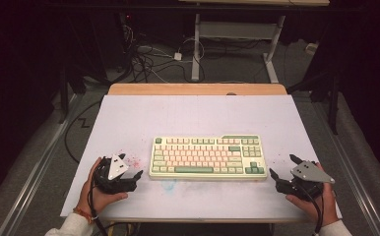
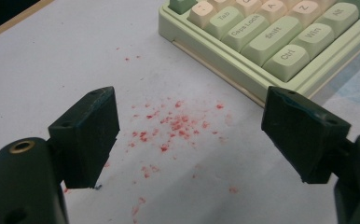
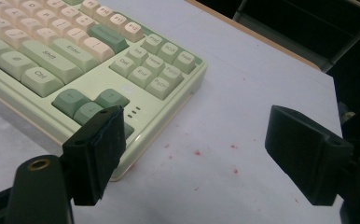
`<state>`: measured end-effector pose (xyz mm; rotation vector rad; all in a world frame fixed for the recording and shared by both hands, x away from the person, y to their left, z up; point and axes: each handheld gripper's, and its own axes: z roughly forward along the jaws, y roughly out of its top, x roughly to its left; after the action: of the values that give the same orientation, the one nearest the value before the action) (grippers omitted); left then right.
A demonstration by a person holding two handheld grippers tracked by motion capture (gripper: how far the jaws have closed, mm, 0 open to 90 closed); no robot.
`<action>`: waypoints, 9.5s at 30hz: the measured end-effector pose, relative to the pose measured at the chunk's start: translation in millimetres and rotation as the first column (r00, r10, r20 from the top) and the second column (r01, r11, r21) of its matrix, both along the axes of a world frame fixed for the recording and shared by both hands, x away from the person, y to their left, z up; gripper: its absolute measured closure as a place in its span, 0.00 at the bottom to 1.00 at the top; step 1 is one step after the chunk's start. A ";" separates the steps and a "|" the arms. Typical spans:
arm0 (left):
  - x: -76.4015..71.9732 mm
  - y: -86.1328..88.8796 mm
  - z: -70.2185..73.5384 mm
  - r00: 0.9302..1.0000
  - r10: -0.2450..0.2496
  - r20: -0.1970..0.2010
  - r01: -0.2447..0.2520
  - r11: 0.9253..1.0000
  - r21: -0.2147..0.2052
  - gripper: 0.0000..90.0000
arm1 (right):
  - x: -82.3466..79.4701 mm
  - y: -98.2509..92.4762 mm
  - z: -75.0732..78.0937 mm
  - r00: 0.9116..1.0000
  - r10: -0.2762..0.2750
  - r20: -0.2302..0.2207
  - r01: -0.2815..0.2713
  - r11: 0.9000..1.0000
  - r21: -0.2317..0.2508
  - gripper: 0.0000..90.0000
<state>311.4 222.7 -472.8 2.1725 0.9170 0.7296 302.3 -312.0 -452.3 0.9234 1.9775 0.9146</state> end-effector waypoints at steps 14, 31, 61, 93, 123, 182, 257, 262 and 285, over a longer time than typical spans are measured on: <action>-1.3 1.6 0.9 1.000 -0.005 0.007 0.005 1.000 -0.007 0.20 | -3.9 0.9 6.9 0.997 0.079 -0.023 -0.078 0.996 0.036 0.35; -7.1 2.0 1.8 1.000 -0.001 0.004 0.001 1.000 0.000 0.20 | 6.2 14.2 21.8 0.993 0.111 -0.026 -0.109 0.991 0.077 0.54; -7.7 1.4 -2.3 0.999 -0.016 -0.045 0.015 1.000 -0.009 0.34 | 55.9 101.2 -4.3 0.911 0.323 -0.257 -0.337 0.941 -0.013 1.00; 17.1 -32.0 26.9 0.986 -0.121 -0.116 0.117 0.992 -0.045 0.97 | 53.4 98.2 -9.4 0.918 0.312 -0.245 -0.323 0.946 -0.008 1.00; 81.6 -133.6 31.4 0.951 -0.244 -0.189 0.255 0.966 0.038 0.97 | 52.2 98.6 -10.1 0.921 0.311 -0.236 -0.323 0.946 -0.016 1.00; 15.3 -59.2 19.9 0.983 -0.167 0.073 0.164 0.985 0.053 0.21 | 46.1 93.3 20.0 0.930 0.329 -0.166 -0.330 0.944 0.020 1.00; -5.2 -31.3 -8.1 0.989 -0.139 -0.046 0.143 0.986 0.081 0.21 | 49.4 116.1 35.8 0.940 0.340 -0.040 -0.336 0.938 0.082 0.40; -5.2 -32.0 -7.4 0.989 -0.137 -0.045 0.141 0.987 0.081 0.21 | 37.9 102.8 33.7 0.953 0.303 -0.004 -0.302 0.950 0.073 0.32; -8.3 -34.3 7.0 0.991 -0.130 -0.017 0.130 0.991 -0.019 0.32 | 2.3 51.8 9.3 0.978 0.207 0.004 -0.207 0.978 0.035 0.29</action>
<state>303.1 188.4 -465.8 2.2034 0.7799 0.6367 304.7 -260.1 -443.0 0.7454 2.0918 1.0686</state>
